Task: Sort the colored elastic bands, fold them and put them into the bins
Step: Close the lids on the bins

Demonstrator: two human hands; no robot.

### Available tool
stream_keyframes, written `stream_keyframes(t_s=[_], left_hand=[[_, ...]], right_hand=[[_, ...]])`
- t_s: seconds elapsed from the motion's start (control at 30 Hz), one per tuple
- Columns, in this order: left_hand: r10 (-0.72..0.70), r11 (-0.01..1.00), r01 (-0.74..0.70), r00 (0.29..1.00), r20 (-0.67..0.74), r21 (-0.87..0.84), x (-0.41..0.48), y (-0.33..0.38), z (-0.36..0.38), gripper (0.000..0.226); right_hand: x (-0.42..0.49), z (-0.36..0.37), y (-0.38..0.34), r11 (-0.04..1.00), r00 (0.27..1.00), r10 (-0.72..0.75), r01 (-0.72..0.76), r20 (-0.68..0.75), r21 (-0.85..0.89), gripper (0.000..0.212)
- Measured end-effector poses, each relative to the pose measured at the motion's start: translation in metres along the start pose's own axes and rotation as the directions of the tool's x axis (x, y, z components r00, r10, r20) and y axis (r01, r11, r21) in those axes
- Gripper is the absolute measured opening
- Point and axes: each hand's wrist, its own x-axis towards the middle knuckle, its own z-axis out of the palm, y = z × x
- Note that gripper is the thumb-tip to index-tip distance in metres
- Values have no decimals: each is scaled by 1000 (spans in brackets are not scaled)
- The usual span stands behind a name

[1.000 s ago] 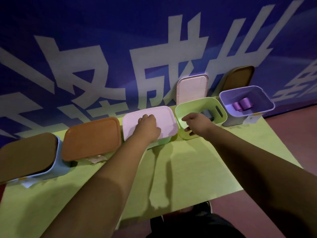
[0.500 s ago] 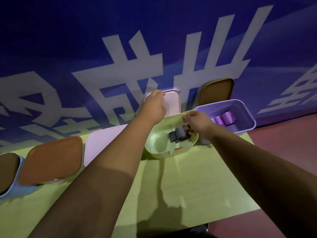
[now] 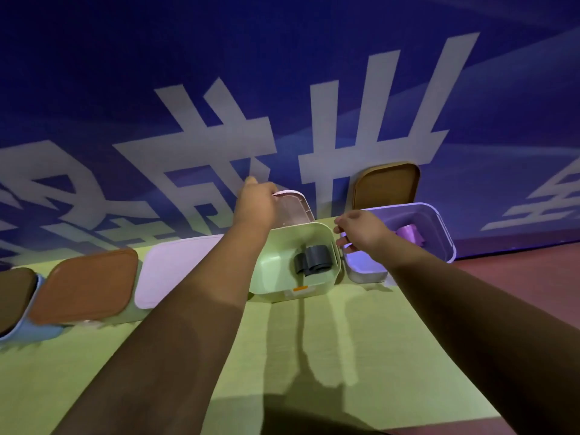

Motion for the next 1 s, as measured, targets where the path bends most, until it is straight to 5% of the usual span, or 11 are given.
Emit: stream_keyframes(t_s=[0.2,0.33,0.43,0.6,1.0], left_hand=[[71,925,-63,997,6,-376,-46,-45,-33,14],[47,849,40,988,150,-527,-81,-88,-32,23],[-17,879,132,969,247,-458,-94,-115,-18,32],[-3,943,100,956,293,-318,-109,-132,2,29],[33,999,-25,953,301,-31,-114,-132,27,41]], right_hand=[[13,-6,-11,991,967,117,-97,-225,96,62],[22,-7,-5,963,958,170,-113,-230,243,38],[5,1,-1,988,968,149,-154,-201,-7,15],[-8,19,24,940,978,90,-146,-189,-307,26],[-36,41,39,900,966,-17,-97,-258,-424,28]])
